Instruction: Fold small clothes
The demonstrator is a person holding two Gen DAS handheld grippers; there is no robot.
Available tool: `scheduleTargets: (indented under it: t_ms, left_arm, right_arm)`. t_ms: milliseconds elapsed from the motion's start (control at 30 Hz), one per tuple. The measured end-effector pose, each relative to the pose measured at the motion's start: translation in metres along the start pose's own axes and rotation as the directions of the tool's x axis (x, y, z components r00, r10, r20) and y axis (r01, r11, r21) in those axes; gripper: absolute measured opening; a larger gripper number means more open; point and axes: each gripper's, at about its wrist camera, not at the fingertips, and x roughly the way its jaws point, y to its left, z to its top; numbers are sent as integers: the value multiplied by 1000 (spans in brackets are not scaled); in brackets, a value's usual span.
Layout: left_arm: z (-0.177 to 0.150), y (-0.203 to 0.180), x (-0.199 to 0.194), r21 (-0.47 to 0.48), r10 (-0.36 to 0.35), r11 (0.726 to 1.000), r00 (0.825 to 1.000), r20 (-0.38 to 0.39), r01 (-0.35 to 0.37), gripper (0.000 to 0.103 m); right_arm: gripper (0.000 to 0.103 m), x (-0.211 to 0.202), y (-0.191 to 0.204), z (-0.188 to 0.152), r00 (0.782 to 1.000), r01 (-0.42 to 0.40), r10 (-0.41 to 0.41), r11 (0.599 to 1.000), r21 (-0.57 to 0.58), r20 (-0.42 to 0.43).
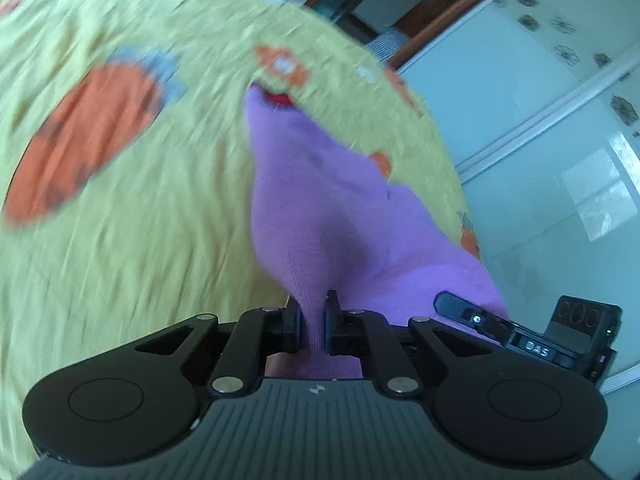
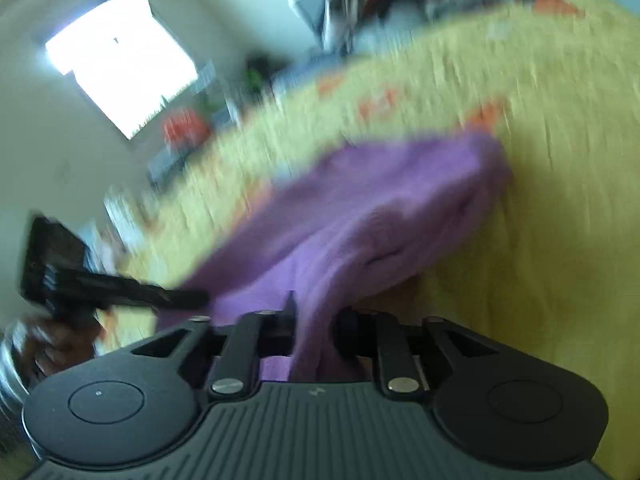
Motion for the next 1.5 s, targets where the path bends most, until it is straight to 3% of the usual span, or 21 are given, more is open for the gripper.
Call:
scheduleTargets:
  t_ms: [67,167,233,367,433,500,533,567,600,700,767,867,967,1033,1067,1100,1133,1233,1367,1400,1500]
  left_arm:
    - [-18,15,5,-16,68,998,997,-19,-68,13]
    - [-15,18,-5,-8,63,998,998,23,-63,22]
    - [4,10,-3,68,67,995,995,74,-72,27]
    - [62,11,36,89,69,993,992,108,-78,63]
    - [88,12,59,86,54,994,993,108,-64,70]
    - [107,13,78,64,33,997,992,125,-41,70]
    - [116,14,91,47,13,999,994,106,-18,57]
    - [121,19,103,2,-1,1000,997,73,1,24]
    - [125,26,110,-36,-19,999,998,56,21,24]
    - [130,16,106,79,13,997,997,75,-19,19]
    - [125,7,93,172,41,983,990,135,-65,19]
    - [126,6,72,193,37,978,977,211,-79,19]
    - [140,19,70,147,60,984,970,237,-97,21]
    - [145,27,83,142,123,978,975,186,-151,24]
    - [142,30,84,123,163,974,969,184,-188,29]
    - [137,29,78,116,176,973,964,197,-201,31]
    - [128,26,71,122,179,970,960,216,-209,32]
    - [104,13,51,154,258,940,931,258,-304,48]
    - [87,5,38,128,315,922,900,301,-366,52]
    - [85,2,37,134,331,913,892,309,-385,52]
    - [79,-2,37,139,357,899,878,320,-416,55]
  right_arm:
    - [61,1,-12,-14,997,73,-73,995,60,-15]
    - [78,-22,-32,-6,992,35,-52,989,145,114]
    - [79,-23,-51,12,982,23,-58,982,186,181]
    - [78,13,-92,48,986,-49,2,958,284,165]
    - [77,27,-96,54,981,-85,34,960,268,188]
    - [77,39,-92,62,984,-88,48,968,235,169]
    - [73,44,-89,64,986,-96,63,970,221,152]
    - [35,50,-86,65,991,-74,48,975,208,126]
    - [19,56,-85,66,996,-42,23,978,204,92]
    - [18,56,-69,72,993,-9,-6,991,132,116]
    - [18,49,-54,77,988,-16,6,998,68,152]
    - [18,45,-34,92,979,-35,32,999,11,200]
    - [19,68,-29,110,982,36,-32,999,-21,188]
    - [31,96,-30,115,984,143,-137,988,-51,110]
    - [47,102,-30,113,975,209,-204,977,-47,85]
    - [64,97,-27,107,967,240,-233,969,-55,105]
    - [69,88,-22,98,964,243,-232,967,-73,133]
    - [70,59,3,69,935,318,-279,932,-173,218]
    - [65,50,44,40,936,310,-224,890,-335,270]
    - [59,54,52,35,933,325,-229,869,-373,278]
    - [56,74,52,36,933,351,-283,846,-401,221]
